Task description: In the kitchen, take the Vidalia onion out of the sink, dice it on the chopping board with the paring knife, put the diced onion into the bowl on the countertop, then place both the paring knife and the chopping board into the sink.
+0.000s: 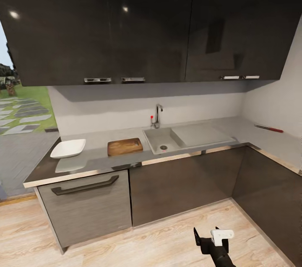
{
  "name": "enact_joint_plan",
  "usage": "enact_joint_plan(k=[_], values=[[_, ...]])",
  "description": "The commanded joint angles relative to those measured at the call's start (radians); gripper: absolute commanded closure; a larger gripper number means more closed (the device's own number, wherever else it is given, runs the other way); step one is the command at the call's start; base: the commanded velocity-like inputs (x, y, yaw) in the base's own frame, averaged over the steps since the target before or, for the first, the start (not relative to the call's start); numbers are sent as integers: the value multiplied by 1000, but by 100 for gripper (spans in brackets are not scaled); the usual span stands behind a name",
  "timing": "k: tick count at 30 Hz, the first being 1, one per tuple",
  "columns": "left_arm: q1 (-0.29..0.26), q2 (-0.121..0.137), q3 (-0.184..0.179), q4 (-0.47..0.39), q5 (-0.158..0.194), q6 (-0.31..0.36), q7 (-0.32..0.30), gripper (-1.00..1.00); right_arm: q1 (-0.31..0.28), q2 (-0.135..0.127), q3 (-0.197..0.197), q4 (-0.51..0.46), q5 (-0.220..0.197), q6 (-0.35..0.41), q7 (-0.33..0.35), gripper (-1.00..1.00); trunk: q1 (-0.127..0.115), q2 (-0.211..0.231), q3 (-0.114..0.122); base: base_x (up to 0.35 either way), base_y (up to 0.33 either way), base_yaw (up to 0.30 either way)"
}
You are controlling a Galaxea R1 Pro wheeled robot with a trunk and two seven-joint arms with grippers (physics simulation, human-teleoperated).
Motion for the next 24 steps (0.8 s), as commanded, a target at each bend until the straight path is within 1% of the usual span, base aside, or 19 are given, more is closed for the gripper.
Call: enact_joint_plan(k=[1,6,9,16,24], values=[[0,0,0,-1,0,-1,0,-100,-1,2,-7,0,8,-5,8,-100,0,-1,-2,0,0,-8],[0,0,-2,0,-1,-1,0,-100,-1,2,-6,8,8,-5,8,-100,0,-1,-2,0,-16,17],[0,-2,-2,0,-1,-1,0,-100,-1,2,-7,26,8,-6,8,-100,0,-1,-2,0,-171,125],[0,-3,-2,0,-1,-1,1,-100,-1,2,-7,54,8,-8,8,-100,0,-1,-2,0,-282,205],[0,-4,-2,0,-2,-1,1,-100,-1,2,-7,56,8,-8,9,-100,0,-1,-2,0,-306,20]])
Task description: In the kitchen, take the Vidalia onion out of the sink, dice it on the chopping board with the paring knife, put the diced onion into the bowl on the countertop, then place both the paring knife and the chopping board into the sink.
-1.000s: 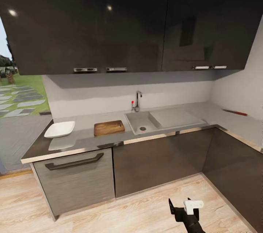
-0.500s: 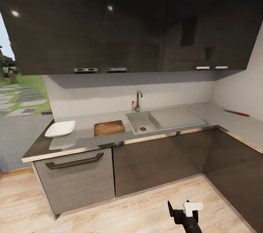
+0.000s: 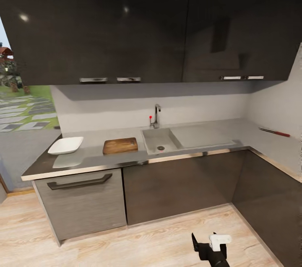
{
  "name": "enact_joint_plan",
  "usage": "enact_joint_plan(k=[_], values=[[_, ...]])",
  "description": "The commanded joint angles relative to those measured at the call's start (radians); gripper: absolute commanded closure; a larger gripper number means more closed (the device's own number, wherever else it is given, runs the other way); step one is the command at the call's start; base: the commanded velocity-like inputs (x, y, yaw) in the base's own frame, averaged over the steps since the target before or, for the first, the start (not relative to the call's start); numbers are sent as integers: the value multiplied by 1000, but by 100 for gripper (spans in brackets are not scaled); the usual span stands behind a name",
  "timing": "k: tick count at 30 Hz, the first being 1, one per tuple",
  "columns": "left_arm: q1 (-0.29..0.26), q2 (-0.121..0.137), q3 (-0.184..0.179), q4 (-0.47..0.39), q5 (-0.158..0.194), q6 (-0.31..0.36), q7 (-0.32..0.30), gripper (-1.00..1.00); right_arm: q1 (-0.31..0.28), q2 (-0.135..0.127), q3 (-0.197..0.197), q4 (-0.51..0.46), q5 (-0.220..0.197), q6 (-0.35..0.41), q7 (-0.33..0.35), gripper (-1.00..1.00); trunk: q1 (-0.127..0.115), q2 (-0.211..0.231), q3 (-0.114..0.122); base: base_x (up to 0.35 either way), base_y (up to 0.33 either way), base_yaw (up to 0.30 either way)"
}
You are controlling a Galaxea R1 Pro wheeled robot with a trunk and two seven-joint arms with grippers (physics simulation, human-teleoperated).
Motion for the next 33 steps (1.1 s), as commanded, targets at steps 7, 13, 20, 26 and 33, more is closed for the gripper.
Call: enact_joint_plan(k=[7,13,20,26,33], values=[[0,0,0,-1,-1,-1,0,-100,-1,2,-7,0,8,-5,8,-100,0,-1,-2,0,-307,1],[0,0,0,-1,-1,-1,1,-100,-1,2,-6,1,8,-5,8,-100,0,-1,-2,0,-307,57],[0,1,0,-1,-1,-1,1,-100,-1,2,-7,0,8,-5,8,-100,0,-1,-2,1,-307,20],[0,1,0,-1,-1,-1,1,-100,-1,2,-7,0,8,-4,8,-100,0,-1,-2,95,-303,81],[0,1,1,-1,-1,-1,1,-100,-1,2,-6,0,8,-4,10,-100,0,-1,-2,219,-271,54]])
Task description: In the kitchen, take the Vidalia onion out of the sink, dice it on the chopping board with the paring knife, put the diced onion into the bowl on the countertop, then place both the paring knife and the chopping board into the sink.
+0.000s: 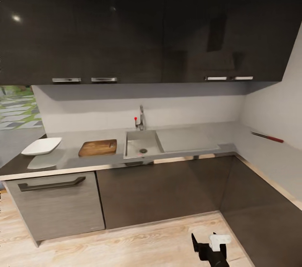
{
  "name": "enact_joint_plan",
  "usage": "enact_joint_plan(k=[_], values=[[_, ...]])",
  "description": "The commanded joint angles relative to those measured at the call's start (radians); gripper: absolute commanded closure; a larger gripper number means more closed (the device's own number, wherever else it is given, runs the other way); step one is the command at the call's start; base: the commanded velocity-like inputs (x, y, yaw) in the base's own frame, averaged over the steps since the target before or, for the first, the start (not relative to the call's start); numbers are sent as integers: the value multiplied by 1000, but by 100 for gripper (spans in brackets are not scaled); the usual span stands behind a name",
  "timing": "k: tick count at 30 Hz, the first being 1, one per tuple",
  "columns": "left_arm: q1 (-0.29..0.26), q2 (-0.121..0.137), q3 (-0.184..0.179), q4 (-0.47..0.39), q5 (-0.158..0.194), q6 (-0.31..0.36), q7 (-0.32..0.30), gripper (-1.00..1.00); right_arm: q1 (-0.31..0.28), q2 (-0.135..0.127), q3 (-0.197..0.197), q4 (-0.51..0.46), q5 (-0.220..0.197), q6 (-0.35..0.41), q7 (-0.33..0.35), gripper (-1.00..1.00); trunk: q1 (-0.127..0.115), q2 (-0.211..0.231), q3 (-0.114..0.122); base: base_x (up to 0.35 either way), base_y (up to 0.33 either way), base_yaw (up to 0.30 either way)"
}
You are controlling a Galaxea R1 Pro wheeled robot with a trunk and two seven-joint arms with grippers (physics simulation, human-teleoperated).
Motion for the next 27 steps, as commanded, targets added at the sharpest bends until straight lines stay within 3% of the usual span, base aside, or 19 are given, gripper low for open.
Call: enact_joint_plan(k=[1,12,27], values=[[0,0,0,-1,0,-1,0,-100,-1,2,-7,0,8,-5,8,-100,1,-1,-2,254,-250,217],[0,3,1,-1,0,-1,-1,-100,-1,2,-7,-1,8,-5,11,-100,1,-1,-2,229,-201,87],[0,3,0,-1,1,-1,-1,-100,-1,2,-2,0,8,0,9,-100,1,-1,-23,15,-8,1]])
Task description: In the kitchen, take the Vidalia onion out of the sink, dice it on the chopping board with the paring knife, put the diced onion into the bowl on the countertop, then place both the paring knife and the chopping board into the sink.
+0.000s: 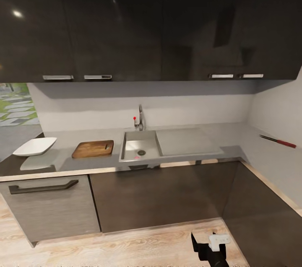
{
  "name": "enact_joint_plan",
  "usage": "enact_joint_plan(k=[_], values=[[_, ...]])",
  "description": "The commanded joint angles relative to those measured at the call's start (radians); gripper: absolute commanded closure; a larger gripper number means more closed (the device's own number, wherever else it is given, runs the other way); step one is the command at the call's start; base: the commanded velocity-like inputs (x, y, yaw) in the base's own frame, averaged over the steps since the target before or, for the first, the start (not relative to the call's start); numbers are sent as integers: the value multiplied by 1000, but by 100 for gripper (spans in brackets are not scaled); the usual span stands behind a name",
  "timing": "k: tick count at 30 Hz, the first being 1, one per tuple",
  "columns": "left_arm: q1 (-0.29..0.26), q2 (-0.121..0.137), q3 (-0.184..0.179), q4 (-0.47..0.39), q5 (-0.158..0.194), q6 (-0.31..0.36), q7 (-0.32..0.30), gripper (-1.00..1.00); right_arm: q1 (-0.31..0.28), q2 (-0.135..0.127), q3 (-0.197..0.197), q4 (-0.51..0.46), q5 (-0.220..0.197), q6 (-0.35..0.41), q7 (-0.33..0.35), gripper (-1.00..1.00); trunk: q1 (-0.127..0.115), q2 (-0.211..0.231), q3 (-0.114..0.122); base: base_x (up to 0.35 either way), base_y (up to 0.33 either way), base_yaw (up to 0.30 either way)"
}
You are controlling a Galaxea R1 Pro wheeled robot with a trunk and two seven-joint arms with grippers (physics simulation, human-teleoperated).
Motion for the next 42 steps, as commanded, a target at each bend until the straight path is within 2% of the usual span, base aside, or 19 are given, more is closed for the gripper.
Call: enact_joint_plan(k=[1,26,42], values=[[0,0,0,-1,0,-1,0,-100,-1,2,-7,0,8,-4,8,-100,0,-2,-3,0,0,0],[0,-3,-2,-1,0,-1,1,-100,-2,2,-7,0,9,-3,8,-100,0,-2,-44,0,-1,0],[0,0,1,-2,1,-1,0,-100,-1,2,-10,-2,11,-10,13,-100,0,-2,-47,76,-179,53]])
